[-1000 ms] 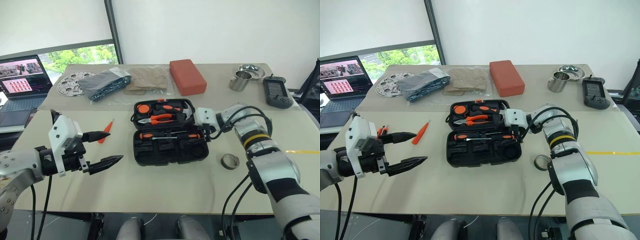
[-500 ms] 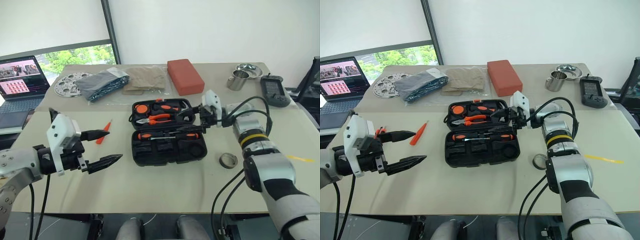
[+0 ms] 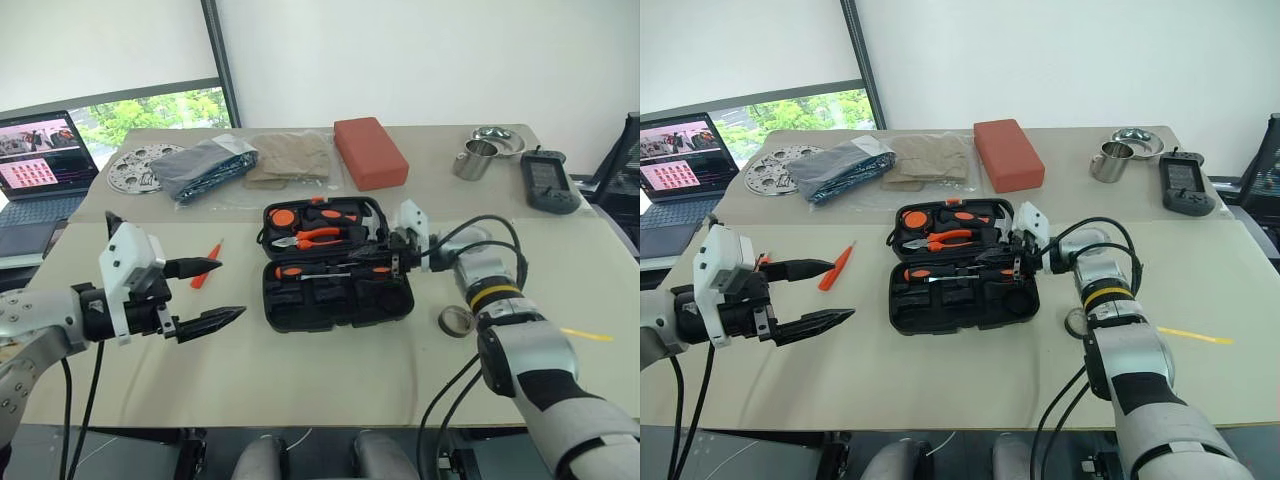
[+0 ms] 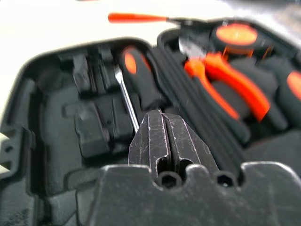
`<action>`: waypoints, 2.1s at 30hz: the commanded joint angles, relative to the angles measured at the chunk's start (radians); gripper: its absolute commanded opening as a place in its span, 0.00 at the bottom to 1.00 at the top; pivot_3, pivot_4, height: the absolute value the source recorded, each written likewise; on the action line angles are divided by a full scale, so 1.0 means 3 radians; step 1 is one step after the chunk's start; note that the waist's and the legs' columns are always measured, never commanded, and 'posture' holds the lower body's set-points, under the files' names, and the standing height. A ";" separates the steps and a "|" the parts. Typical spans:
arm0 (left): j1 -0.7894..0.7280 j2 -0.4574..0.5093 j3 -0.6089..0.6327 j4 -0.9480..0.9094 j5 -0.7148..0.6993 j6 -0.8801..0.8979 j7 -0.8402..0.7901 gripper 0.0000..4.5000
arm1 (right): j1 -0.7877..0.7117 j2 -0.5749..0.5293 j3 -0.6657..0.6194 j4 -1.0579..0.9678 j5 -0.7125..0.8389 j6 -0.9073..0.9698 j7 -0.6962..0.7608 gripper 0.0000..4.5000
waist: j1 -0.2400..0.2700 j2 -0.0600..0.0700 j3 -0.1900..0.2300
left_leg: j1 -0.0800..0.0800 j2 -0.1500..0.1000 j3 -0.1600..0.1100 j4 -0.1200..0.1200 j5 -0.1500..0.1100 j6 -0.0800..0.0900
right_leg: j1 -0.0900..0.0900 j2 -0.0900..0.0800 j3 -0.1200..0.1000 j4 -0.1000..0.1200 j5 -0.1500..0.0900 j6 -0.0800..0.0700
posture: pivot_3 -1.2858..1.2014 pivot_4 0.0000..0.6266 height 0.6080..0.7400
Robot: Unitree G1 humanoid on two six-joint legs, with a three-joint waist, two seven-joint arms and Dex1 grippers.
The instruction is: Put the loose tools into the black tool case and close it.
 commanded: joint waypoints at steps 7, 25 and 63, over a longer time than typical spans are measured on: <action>0.0001 0.0035 0.0097 -0.0067 0.0002 -0.0079 0.0026 1.00 | -0.0057 -0.0011 0.0198 0.0092 -0.0286 -0.0132 -0.0208 0.01 | -0.0003 0.0000 0.0000 | 0.0003 0.0001 0.0000 0.0000 0.0000 -0.0001 | 0.0003 0.0001 0.0000 0.0001 0.0000 0.0000 | 0.52 0.24 1.00; 0.0075 -0.0049 0.0150 -0.0066 -0.0001 -0.0113 0.0118 1.00 | -0.0114 -0.0030 0.0135 0.0075 -0.0229 -0.0073 -0.0252 0.01 | 0.0005 -0.0010 -0.0003 | 0.0015 0.0000 0.0000 0.0000 0.0009 -0.0015 | 0.0012 0.0000 0.0000 0.0003 0.0000 -0.0001 | 0.52 0.24 1.00; -0.2041 -0.1273 -0.1416 0.3496 0.2011 -0.0634 0.1182 1.00 | 0.0757 -0.0425 -0.0564 -0.2195 0.1221 0.0836 0.0227 0.98 | 0.0100 -0.0010 0.0001 | -0.0029 -0.0005 -0.0006 -0.0004 0.0010 -0.0015 | -0.0030 0.0007 -0.0010 0.0036 0.0002 -0.0001 | 0.52 0.24 1.00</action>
